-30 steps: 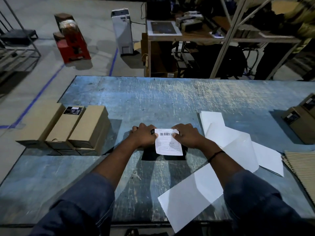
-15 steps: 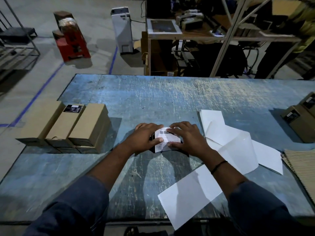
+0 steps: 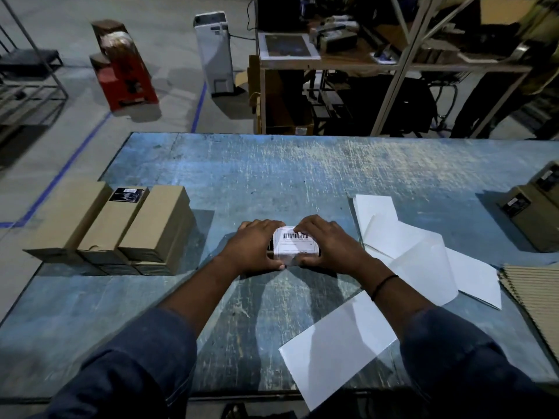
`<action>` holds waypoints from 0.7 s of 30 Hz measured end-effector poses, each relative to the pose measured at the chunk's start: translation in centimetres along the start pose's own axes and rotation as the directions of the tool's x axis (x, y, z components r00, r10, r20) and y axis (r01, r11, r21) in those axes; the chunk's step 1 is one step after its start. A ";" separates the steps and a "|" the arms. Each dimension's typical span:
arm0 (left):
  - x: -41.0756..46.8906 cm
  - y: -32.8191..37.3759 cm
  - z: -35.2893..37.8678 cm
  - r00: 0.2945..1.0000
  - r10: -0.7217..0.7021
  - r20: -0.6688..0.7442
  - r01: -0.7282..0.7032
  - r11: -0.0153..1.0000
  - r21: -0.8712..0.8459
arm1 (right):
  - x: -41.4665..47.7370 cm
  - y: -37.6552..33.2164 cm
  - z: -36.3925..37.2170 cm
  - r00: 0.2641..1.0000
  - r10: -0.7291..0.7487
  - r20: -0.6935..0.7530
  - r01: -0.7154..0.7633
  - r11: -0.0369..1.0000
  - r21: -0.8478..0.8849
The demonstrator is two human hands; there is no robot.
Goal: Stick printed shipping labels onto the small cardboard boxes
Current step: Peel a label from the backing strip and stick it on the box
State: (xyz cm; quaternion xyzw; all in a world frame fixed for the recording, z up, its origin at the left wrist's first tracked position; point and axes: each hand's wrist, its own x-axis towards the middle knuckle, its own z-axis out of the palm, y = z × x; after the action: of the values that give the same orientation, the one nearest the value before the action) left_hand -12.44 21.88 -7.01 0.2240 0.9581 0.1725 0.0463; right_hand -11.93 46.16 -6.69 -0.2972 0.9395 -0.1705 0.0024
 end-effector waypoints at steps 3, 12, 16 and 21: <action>0.1 0.1 0.1 1.000 -0.013 -0.001 0.013 1.000 0.008 | -0.3 0.1 0.3 0.999 0.027 0.047 -0.031 0.996 0.089; 0.4 0.3 0.2 0.999 -0.034 -0.016 0.034 0.999 0.006 | 0.2 0.0 -0.2 0.983 0.160 0.088 -0.176 0.961 0.212; 0.4 0.2 -0.2 0.999 -0.021 0.028 0.021 1.000 0.008 | -0.8 -0.1 0.1 0.954 0.262 0.148 -0.293 0.919 0.265; 0.3 0.0 -0.7 0.996 -0.039 0.080 0.038 0.999 0.021 | -1.0 -0.2 0.0 0.955 0.272 0.117 -0.294 0.916 0.274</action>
State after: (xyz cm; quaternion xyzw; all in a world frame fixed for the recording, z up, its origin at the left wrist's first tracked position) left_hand -12.88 21.80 -6.36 0.2127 0.9612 0.1530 0.0860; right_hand -11.02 46.55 -6.68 -0.1608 0.9369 -0.2918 0.1064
